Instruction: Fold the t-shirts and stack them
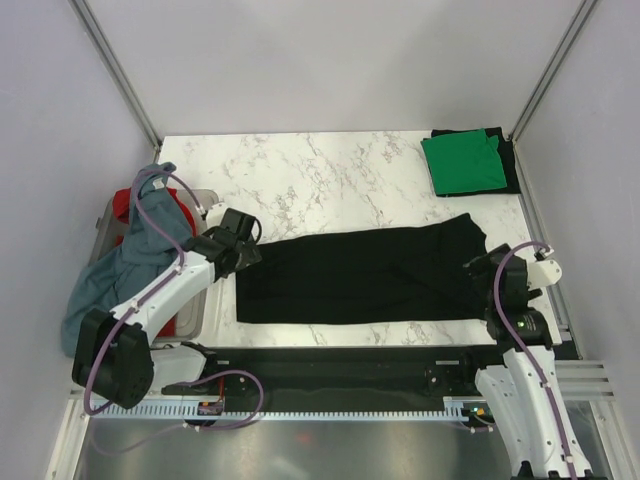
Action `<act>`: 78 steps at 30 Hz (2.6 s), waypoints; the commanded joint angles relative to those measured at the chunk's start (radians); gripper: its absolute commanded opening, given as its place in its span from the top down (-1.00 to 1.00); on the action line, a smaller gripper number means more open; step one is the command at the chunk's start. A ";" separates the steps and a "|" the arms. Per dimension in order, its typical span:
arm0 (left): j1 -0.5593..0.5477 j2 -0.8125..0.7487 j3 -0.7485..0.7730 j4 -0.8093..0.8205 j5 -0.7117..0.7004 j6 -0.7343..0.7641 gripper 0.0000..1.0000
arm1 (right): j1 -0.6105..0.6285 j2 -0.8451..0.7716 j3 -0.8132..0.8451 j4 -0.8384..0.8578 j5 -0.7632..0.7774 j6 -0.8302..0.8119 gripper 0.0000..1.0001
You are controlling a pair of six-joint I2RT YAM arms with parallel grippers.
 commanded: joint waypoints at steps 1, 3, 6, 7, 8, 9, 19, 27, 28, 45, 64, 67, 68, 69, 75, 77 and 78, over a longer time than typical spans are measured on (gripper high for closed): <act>0.003 -0.045 0.036 0.033 -0.043 0.015 -0.71 | -0.003 0.007 0.037 0.055 -0.011 -0.012 -0.79; 0.002 -0.045 0.057 0.036 -0.014 0.019 -0.69 | -0.003 0.047 0.019 0.110 -0.167 -0.064 -0.80; -0.021 0.001 0.089 0.083 0.049 0.048 -0.67 | -0.002 0.163 -0.036 0.246 -0.355 -0.067 -0.80; -0.032 0.029 0.102 0.095 0.069 0.077 -0.66 | 0.000 0.201 -0.053 0.321 -0.463 -0.055 -0.80; -0.061 0.087 0.134 0.106 0.088 0.093 -0.66 | 0.002 0.278 -0.065 0.346 -0.489 -0.052 -0.80; -0.075 0.130 0.154 0.111 0.123 0.105 -0.65 | 0.012 0.315 -0.087 0.372 -0.510 -0.050 -0.80; -0.156 0.560 0.311 0.054 0.246 0.145 -0.63 | 0.078 0.653 -0.104 0.518 -0.576 -0.029 -0.92; -0.169 0.457 0.162 0.023 0.281 0.056 -0.61 | 0.127 1.054 0.112 0.630 -0.708 -0.064 -0.96; -0.188 0.413 0.115 0.026 0.289 0.030 -0.61 | 0.139 1.149 0.151 0.629 -0.725 -0.075 -0.96; -0.413 0.221 -0.048 0.052 0.431 -0.192 -0.61 | 0.296 1.792 1.011 0.393 -0.762 -0.153 -0.96; -0.673 0.141 0.152 -0.015 0.317 -0.356 -0.60 | 0.241 2.195 1.878 0.230 -0.851 -0.452 -0.96; -0.696 0.074 0.169 -0.072 0.267 -0.364 -0.61 | 0.242 2.050 1.806 0.215 -0.822 -0.504 -0.96; -0.699 0.058 0.172 -0.105 0.258 -0.366 -0.60 | 0.244 2.012 1.786 0.204 -0.805 -0.521 -0.96; -0.699 0.043 0.178 -0.122 0.235 -0.366 -0.60 | 0.244 1.974 1.783 0.172 -0.758 -0.552 -0.96; -0.698 -0.084 0.154 -0.268 0.114 -0.372 -0.63 | 0.248 1.678 1.724 -0.021 -0.567 -0.590 -0.96; -0.698 -0.135 0.128 -0.282 0.103 -0.390 -0.63 | 0.256 1.525 1.557 -0.048 -0.518 -0.578 -0.96; -0.698 -0.155 0.087 -0.279 0.102 -0.417 -0.62 | 0.271 1.468 1.485 -0.072 -0.497 -0.569 -0.96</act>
